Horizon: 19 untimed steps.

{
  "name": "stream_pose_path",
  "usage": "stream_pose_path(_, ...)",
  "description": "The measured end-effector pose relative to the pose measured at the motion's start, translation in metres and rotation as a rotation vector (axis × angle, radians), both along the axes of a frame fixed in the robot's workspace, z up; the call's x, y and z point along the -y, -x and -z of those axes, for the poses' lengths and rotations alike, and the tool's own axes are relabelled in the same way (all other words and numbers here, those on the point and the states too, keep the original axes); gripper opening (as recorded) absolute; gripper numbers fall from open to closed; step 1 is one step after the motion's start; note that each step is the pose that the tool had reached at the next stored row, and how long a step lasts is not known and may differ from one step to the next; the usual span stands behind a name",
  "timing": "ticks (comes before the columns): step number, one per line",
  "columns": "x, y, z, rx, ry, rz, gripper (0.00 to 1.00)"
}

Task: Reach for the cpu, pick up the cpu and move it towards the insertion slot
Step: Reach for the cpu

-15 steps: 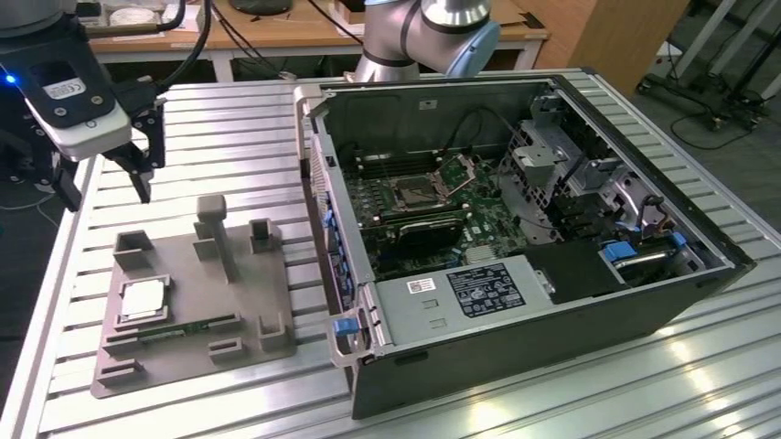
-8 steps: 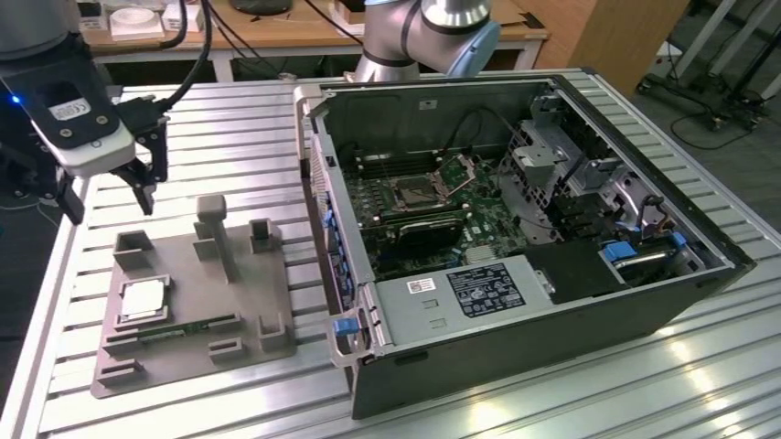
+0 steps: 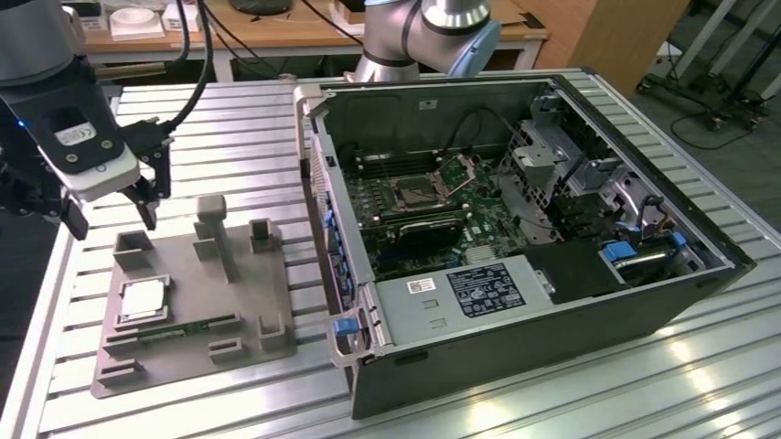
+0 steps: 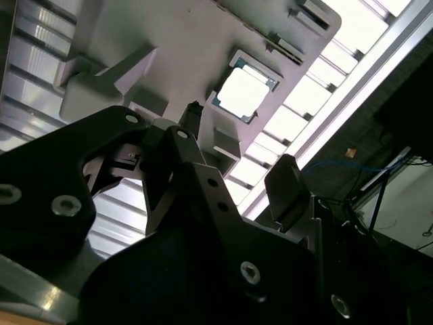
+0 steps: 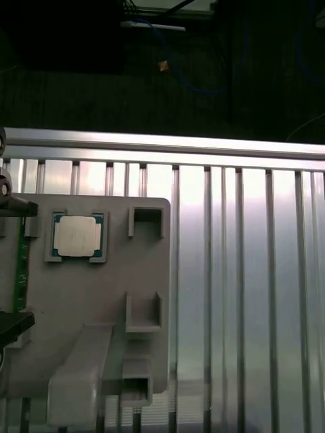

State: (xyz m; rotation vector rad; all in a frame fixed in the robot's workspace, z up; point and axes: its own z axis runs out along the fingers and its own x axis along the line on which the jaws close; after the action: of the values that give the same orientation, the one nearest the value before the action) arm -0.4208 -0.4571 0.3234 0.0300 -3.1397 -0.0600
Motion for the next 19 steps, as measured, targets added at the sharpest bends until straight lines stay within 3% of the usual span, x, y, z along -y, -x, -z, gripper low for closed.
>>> stream_pose_path(19,0.0124,0.000,0.0303,-0.0003,-0.0014,0.000,0.65)
